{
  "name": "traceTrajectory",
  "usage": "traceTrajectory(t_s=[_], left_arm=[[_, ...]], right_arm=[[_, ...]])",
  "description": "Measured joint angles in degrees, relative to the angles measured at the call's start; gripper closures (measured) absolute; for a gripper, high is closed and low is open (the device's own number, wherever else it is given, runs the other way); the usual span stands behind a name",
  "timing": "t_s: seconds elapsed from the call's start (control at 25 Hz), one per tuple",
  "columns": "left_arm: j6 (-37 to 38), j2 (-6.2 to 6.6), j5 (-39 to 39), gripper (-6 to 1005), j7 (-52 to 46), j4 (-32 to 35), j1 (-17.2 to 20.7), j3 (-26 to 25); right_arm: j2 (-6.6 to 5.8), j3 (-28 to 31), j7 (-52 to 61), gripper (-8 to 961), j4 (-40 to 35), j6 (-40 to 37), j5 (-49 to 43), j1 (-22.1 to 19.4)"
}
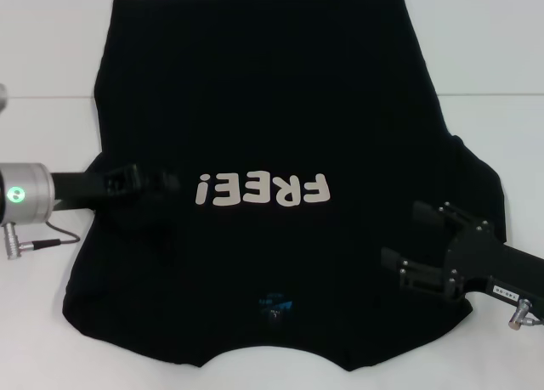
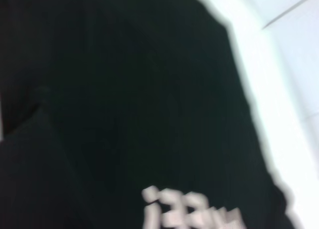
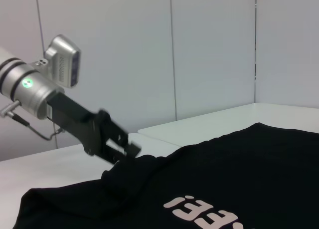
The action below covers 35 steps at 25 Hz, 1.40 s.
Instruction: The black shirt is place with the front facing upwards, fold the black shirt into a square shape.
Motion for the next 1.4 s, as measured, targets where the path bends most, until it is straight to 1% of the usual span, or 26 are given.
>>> traceTrajectory(t_s=[0.08,0.16,0.28,0.36,0.52,0.76,0.92,1.24,1.4], left_arm=[[2.3,1.15,-3.3,671,2.0,-2.8,0.4,-3.1],[3.0,2.43,-4.7,588,2.8,-4.4,1.3,-4.8],[0.6,3.85,-4.9,464,1.2,-4.9,3.5,-5.8],[-1.8,4.44,-5.0,386,0.0,-5.0,5.0,-6.6],[-4.4,4.41,-4.7,238,-0.5,-5.3,6.0,-7.3],[-8.3,4.28,-4.4,239,-0.2,-8.2,5.5,-6.9],[-9.3,3.93,-4.4,240,0.0,-8.5,5.1,-6.7],[-11.8,3.70,-4.3,241,-0.3,-9.4,4.6,-6.1],[-12.0,3.24,-4.3,241,-0.2,-9.5,4.0,-5.9]], right_arm=[[0.00,0.0,-0.1,0,0.0,0.0,0.0,0.0],[0.00,0.0,-0.1,0,0.0,0.0,0.0,0.0],[0.00,0.0,-0.1,0,0.0,0.1,0.0,0.0],[0.00,0.0,-0.2,1,0.0,0.2,0.0,0.0],[0.00,0.0,-0.3,1,0.0,0.3,0.0,0.0],[0.00,0.0,-0.2,1,0.0,0.3,0.0,0.0],[0.00,0.0,-0.1,1,0.0,0.3,0.0,0.0],[0.00,0.0,0.0,2,0.0,0.2,0.0,-0.1],[0.00,0.0,0.1,2,0.0,0.0,0.0,-0.1]])
